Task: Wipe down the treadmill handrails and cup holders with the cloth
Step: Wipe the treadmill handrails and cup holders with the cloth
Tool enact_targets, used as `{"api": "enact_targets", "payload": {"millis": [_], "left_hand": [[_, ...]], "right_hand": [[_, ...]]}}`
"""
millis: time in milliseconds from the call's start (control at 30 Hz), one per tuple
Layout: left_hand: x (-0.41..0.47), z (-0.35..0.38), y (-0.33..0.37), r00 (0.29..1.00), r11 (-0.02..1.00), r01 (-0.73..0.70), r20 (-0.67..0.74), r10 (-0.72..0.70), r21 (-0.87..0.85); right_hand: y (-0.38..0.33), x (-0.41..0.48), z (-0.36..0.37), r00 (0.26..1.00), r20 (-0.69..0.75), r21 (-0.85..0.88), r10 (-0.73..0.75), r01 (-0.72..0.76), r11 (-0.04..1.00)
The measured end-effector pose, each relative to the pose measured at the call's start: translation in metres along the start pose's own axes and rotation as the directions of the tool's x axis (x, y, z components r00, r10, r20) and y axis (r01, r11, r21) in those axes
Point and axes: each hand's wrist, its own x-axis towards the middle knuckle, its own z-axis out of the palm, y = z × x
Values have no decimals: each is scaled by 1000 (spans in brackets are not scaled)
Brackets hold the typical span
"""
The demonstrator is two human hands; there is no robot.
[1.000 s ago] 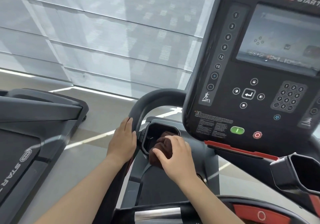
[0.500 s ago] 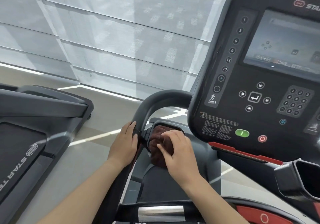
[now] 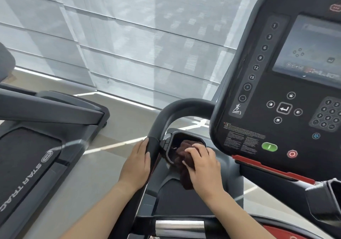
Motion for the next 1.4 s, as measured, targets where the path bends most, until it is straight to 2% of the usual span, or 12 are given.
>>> {"api": "enact_targets", "payload": {"millis": [133,233,367,433,600,800,867,967,1067,1233,1400], "left_hand": [[12,2,8,999,1000,16,27,-17,25],[10,0,6,998,999,33,54,-32,-19],[-11,-9,-1,999,996,51,14,-50,-77],[-25,-12,-4,998,994,61,-7,-62,-95],[-59,-18,-15,981,967,183,-24,-190,-178],[-62,-25,-22,976,967,214,-18,-218,-140],[-57,-26,-19,982,977,184,-20,-188,-109],[-49,-25,-9,995,995,97,-25,-97,-30],[-42,-19,14,1000,998,24,-20,-23,65],[-47,-1,68,984,986,-165,71,162,31],[-69,25,111,917,941,-338,220,333,-16]], "right_hand": [[-22,3,18,992,96,-26,-87,90,996],[-7,-5,11,987,123,-34,-103,108,994],[-9,9,-5,995,79,132,-60,49,990],[-26,24,-5,993,57,173,-101,90,981],[-67,40,21,949,160,114,-272,256,960],[-50,12,19,920,233,55,-314,310,949],[-39,0,5,935,202,95,-293,279,956],[-26,-19,-20,980,64,200,-190,174,964],[-13,-36,-43,994,3,230,-110,106,967],[17,-68,-82,996,-85,274,33,-9,962],[52,-122,-116,951,-249,274,180,-109,955]]}}
